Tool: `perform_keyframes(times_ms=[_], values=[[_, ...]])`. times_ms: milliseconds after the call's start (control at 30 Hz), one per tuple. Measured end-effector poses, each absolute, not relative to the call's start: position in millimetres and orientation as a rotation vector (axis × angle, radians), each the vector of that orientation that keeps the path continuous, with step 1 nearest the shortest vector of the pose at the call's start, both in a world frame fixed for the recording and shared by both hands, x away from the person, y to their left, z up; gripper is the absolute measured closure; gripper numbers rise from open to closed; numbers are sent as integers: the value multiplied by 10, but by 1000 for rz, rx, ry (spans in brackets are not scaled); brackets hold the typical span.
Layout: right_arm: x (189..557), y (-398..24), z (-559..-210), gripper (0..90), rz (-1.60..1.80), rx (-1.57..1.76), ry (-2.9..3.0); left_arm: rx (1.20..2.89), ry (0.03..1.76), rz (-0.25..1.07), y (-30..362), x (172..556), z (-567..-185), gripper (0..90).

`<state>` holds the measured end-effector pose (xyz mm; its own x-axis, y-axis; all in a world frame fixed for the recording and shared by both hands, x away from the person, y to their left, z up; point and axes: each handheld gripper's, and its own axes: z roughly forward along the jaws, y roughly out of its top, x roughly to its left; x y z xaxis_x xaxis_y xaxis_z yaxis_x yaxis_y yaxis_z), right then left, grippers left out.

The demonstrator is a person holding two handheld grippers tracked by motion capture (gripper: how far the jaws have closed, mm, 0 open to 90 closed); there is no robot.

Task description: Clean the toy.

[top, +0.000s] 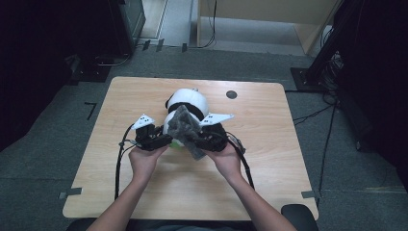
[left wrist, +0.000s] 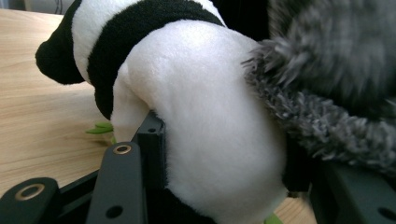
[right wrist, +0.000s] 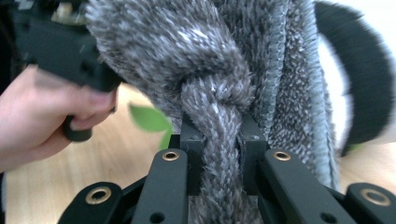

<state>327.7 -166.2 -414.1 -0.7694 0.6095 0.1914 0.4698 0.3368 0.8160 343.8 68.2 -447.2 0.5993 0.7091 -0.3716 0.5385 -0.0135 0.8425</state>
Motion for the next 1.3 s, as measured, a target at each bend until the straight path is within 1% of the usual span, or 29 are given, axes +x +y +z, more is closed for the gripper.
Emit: perform_keyframes(times_ms=[200,300,333,367,400,533,567,867,1067,1300], values=[[3193,-1489,-4288,778,1365,920,2472,1644,1094,135,754,3475,-4492,474],[3128,-1367,-4461,779,1311,887,2579,1581,1094,89,806,3487,-4465,473],[3128,-1367,-4461,779,1311,887,2579,1581,1094,89,806,3487,-4465,472],[3091,-1292,-4568,780,1178,855,2616,1551,1068,70,829,3476,-4419,472],[3093,-1285,-4609,781,1166,859,2609,1554,1050,78,832,3466,-4392,471],[3182,-1381,-4632,782,1206,917,2578,1572,1029,98,833,3450,-4352,470],[3241,-1479,-4604,781,1215,946,2561,1574,1031,88,858,3461,-4362,470],[3397,-1749,-4597,780,1182,1015,2508,1564,1042,77,947,3487,-4385,468],[3493,-1952,-4543,780,1172,1093,2448,1577,1027,110,1003,3485,-4388,468],[3572,-2222,-4427,778,1198,1182,2366,1648,1013,161,1013,3483,-4395,467]])
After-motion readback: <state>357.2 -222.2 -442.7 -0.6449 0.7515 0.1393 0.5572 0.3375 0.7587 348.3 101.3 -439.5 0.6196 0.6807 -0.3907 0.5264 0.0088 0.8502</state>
